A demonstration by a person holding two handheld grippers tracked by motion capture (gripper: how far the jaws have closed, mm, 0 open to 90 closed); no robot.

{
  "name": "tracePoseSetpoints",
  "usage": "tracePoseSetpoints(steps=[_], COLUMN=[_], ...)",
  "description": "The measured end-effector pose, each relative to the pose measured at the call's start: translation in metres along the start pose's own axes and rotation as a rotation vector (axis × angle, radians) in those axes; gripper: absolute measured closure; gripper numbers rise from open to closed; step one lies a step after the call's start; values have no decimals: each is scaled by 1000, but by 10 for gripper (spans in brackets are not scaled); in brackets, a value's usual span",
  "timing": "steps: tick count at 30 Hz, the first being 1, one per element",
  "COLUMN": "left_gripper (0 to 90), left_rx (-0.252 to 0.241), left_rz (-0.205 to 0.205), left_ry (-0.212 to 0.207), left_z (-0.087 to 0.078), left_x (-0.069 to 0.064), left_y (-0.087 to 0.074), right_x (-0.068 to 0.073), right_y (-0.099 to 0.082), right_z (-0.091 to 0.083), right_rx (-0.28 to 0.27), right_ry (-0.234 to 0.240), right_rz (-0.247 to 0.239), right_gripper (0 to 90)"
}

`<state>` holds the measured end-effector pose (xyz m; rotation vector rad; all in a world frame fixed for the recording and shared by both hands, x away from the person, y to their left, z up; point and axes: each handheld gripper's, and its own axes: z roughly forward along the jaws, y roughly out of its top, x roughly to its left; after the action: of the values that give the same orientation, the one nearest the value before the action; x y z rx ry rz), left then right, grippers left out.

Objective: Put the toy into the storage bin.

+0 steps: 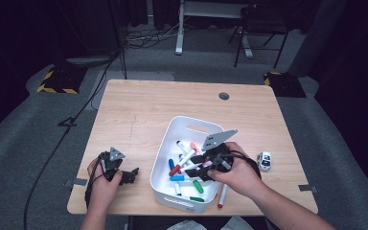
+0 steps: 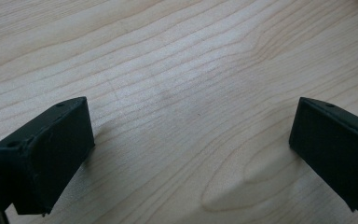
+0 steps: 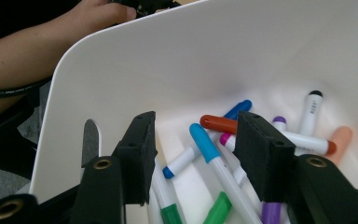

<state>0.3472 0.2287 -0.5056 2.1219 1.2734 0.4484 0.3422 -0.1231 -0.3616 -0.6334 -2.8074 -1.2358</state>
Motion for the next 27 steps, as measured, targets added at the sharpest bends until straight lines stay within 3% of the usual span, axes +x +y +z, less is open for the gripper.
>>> tracePoseSetpoints(steps=[4,7,8,10,11,13,14,17,18,19,20,24,27], left_gripper=[1,1,1,1,1,1,1,1,1,1,1,1,1], left_rx=[2,2,2,2,2,2,2,2,2,2,2,2,3], left_rz=[2,2,2,2,2,2,2,2,2,2,2,2,2], left_ry=[0,0,0,0,0,0,0,0,0,0,0,0,2], left_z=[0,0,0,0,0,0,0,0,0,0,0,0,0], left_x=[0,0,0,0,0,0,0,0,0,0,0,0,0], left_y=[0,0,0,0,0,0,0,0,0,0,0,0,0], right_x=[-4,-4,-4,-6,-6,-5,-5,-11,-17,-17,-27,-37,-43], right_y=[-13,-30,-36,-48,-53,-65,-65,-91,-110,-110,-135,-161,-179], right_z=[-24,-43,-49,-60,-66,-76,-76,-80,-73,-73,-63,-51,-45], right_rx=[-25,-45,-43,-96,-81,-131,-131,-52,1,1,53,80,90], right_ry=[-41,-91,-110,-117,-132,-179,-179,-203,-218,-218,-223,-240,-278], right_rz=[18,-18,-7,-3,14,7,7,108,173,173,239,319,372], right_gripper=[472,469,470,472,482,495,495,468,438,438,414,377,366])
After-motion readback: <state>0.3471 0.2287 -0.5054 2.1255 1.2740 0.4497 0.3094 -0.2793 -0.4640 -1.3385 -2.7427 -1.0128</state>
